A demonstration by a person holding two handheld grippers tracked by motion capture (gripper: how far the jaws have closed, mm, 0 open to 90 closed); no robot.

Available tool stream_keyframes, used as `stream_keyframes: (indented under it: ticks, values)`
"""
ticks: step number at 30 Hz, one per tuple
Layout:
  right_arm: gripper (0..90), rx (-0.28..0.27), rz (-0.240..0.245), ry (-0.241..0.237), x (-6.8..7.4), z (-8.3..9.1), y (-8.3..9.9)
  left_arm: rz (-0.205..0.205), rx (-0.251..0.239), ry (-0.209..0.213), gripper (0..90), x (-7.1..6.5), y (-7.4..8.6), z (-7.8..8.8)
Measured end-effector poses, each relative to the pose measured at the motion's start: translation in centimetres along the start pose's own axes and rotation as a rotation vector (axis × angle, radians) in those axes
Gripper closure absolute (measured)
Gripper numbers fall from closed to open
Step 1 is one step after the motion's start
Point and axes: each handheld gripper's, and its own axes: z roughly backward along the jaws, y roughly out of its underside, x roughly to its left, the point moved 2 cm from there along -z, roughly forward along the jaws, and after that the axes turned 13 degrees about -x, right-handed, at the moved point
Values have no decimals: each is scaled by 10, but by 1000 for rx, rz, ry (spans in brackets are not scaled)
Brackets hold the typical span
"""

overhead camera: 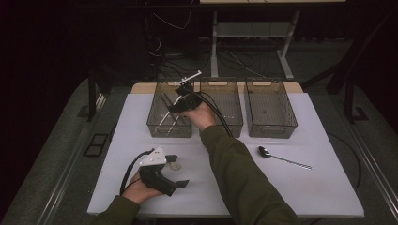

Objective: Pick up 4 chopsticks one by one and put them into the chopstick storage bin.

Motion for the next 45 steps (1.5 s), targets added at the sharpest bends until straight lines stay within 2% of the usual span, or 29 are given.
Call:
stream_keyframes:
  ticks: [2,9,20,25,32,45]
  values:
    - [362,-18,19,3,0,9,1,-6,1,0,0,0,0,-1]
    - [302,-54,55,-30,-3,38,12,1,-1,2,0,-1,0,-1]
    - [294,-89,85,-68,-10,80,35,9,-4,-6,0,-1,1,-1]
    - [293,-107,97,-64,-16,101,49,6,8,-5,0,-1,1,-1]
    - [294,-128,83,-78,-27,134,69,9,8,-13,0,-1,1,-1]
    - [294,-148,76,-53,-48,184,108,1,17,-19,0,1,3,-3]
